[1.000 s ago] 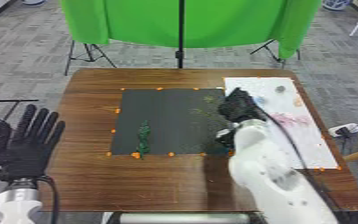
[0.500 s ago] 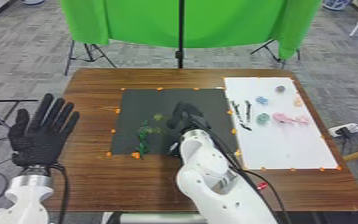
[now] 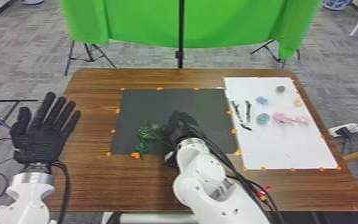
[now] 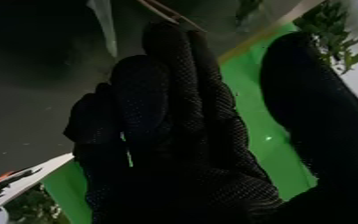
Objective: Arrange flowers
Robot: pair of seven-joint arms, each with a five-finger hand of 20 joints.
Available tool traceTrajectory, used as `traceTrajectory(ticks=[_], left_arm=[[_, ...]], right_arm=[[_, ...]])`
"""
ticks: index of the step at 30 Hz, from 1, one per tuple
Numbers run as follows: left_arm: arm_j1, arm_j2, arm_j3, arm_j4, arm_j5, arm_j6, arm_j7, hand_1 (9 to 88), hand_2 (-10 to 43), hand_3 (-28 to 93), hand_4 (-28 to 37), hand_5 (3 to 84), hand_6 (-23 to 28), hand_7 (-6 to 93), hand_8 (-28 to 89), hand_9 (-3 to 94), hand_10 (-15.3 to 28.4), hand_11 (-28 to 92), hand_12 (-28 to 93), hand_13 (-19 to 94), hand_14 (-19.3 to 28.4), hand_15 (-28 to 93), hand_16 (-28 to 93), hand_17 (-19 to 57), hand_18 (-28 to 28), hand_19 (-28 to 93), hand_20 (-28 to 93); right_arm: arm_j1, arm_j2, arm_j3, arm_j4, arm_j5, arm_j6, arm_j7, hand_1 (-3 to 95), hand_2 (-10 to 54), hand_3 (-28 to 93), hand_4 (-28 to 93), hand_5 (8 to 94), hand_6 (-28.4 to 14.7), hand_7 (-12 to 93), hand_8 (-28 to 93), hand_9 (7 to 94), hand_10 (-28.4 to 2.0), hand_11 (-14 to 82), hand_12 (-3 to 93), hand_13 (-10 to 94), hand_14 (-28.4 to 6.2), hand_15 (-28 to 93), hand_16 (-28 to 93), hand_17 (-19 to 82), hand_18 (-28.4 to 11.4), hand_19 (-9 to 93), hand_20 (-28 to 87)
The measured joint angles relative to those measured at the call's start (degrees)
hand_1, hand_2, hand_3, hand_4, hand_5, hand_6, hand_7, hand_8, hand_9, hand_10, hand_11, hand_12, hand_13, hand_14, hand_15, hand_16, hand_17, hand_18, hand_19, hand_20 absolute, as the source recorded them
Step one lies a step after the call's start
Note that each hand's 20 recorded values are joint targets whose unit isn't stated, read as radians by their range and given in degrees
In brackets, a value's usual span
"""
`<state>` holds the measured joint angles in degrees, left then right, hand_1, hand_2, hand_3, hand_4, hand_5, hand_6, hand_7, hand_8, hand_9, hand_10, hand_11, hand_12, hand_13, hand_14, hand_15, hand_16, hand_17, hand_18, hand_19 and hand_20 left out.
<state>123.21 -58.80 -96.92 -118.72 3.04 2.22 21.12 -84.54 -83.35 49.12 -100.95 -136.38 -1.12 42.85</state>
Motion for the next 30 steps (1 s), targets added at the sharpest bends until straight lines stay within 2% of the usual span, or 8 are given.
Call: traceTrajectory(ticks=[6, 12, 15, 20, 23, 30], left_arm=[[0.18, -0.32, -0.25, 0.01, 0.0, -0.23, 0.08, 23.1, 13.6, 76, -28.3, 41.1, 8.2, 5.8, -8, 34.9, 13.3, 13, 8, 25, 13.6, 19, -5, -6.7, 11.7, 26, 10], [1.06, -1.75, -0.8, -0.09, 0.06, -0.8, 0.74, 23.1, 13.5, 76, -28.3, 41.1, 8.2, 5.8, -8, 34.9, 13.3, 13, 8, 25, 13.5, 19, -5, -6.7, 11.7, 26, 10], [1.75, -2.17, -0.96, -0.23, 0.09, -1.0, 1.2, 23.2, 13.5, 76, -28.3, 41.1, 8.2, 5.8, -8, 34.9, 13.3, 13, 8, 25, 13.5, 19, -5, -6.6, 11.7, 26, 10], [2.77, -2.37, -1.21, -0.5, 0.09, -1.05, 1.72, 23.2, 13.5, 76, -28.3, 41.0, 8.1, 5.9, -8, 35.0, 13.2, 13, 8, 26, 13.4, 19, -5, -6.6, 11.7, 26, 10], [3.12, -2.43, -1.31, -0.67, 0.09, -1.05, 1.94, 23.2, 13.5, 76, -28.3, 41.1, 8.2, 6.0, -8, 34.9, 13.2, 13, 8, 26, 13.4, 19, -5, -6.6, 11.7, 26, 10], [3.17, -2.55, -0.92, -0.73, -0.03, -1.01, 1.89, 23.1, 13.5, 76, -28.3, 41.1, 8.3, 6.0, -8, 34.9, 13.2, 13, 8, 25, 13.5, 19, -5, -6.6, 11.7, 26, 10]], right_arm=[[-0.3, 1.39, 0.03, -2.76, 1.22, 0.91, 0.09, 31.7, -9.5, 82, -21, 57.9, -9.0, 33, -15, 64.9, -22.0, 43.2, 22.4, 61, -18.9, 76, 23, 36, -27.3, 93, 43], [-0.77, 5.04, 4.53, -8.26, 2.42, 5.59, 0.62, 32.6, -9.5, 83, -22, 59.6, -9.1, 32, -15, 64.6, -21.8, 42.3, 21.9, 60, -19.1, 75, 23, 36, -27.2, 93, 44], [-0.78, 7.87, 9.1, -9.02, 0.54, 6.26, 1.18, 33.3, -9.5, 83, -24, 61.0, -9.0, 29, -15, 65.1, -21.7, 38.0, 20.3, 59, -19.3, 75, 22, 36, -27.1, 93, 44], [-0.72, 14.3, 14.31, -7.27, -4.88, 5.86, 2.42, 32.4, -9.5, 82, -27, 61.3, -9.1, 22, -13, 63.8, -21.8, 30.0, 18.3, 57, -19.8, 74, 22, 36, -27.5, 93, 46], [-0.46, 17.55, 14.87, -5.24, -6.43, 4.7, 2.74, 31.7, -9.5, 82, -28, 57.1, -9.8, 19, -13, 60.0, -22.3, 25.1, 16.8, 55, -20.3, 75, 21, 36, -27.6, 93, 48], [2.57, 20.83, 11.34, 1.88, -4.82, 4.55, 2.04, 29.7, -9.5, 80, -28, 56.2, -9.7, 21, -13, 53.9, -23.5, 17.3, 14.3, 51, -20.6, 74, 19, 36, -28.0, 93, 50]])
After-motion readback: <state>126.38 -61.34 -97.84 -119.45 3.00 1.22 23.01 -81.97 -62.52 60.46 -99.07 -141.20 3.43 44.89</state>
